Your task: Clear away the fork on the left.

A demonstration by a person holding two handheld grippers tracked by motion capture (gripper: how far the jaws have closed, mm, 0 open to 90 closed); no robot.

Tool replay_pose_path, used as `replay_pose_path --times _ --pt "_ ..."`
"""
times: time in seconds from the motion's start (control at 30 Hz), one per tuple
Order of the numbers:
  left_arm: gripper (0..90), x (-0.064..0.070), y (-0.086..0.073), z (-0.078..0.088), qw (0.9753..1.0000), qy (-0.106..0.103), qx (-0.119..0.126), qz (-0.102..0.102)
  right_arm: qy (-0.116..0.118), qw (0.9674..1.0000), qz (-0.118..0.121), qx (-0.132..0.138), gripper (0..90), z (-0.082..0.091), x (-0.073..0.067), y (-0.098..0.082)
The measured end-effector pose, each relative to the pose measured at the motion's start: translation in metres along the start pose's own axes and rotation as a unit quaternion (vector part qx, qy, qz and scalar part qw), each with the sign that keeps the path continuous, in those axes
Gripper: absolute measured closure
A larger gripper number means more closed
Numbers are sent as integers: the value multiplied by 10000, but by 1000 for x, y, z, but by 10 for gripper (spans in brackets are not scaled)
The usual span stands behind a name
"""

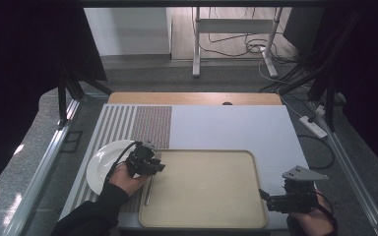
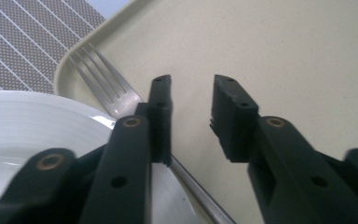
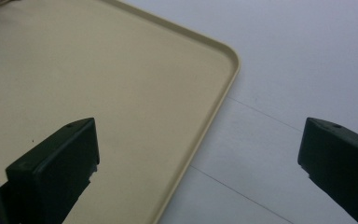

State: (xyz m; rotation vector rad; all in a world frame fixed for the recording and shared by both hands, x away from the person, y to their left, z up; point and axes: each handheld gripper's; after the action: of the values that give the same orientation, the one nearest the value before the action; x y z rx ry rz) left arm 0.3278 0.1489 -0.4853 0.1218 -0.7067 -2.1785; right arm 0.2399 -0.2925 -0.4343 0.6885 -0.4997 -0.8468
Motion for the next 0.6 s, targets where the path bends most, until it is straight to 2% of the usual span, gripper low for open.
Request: replay_pose_path --times 0.07,0.2,0.23,0.6 --pt "618 0 -1 3 9999 81 86 10 -1 10000 -1 -1 0 0 0 0" --pt "497 -1 -2 11 9996 62 285 69 -1 10000 2 -5 0 0 0 0" --pt "497 -2 -3 13 9994 79 321 88 -1 10000 2 -5 0 0 0 0" --pt "261 -6 -11 23 9983 -38 556 172 4 10000 4 1 0 0 0 0"
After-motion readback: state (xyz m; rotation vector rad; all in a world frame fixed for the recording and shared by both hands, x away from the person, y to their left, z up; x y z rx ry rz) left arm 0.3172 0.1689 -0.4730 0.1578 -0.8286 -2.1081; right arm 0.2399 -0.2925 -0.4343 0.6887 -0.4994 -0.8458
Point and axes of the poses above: each handheld gripper's, and its own axes: z roughly backward along the jaws, y roughly out of its top, x roughly to its right, and after that the axes turned 4 degrees about z, right-handed
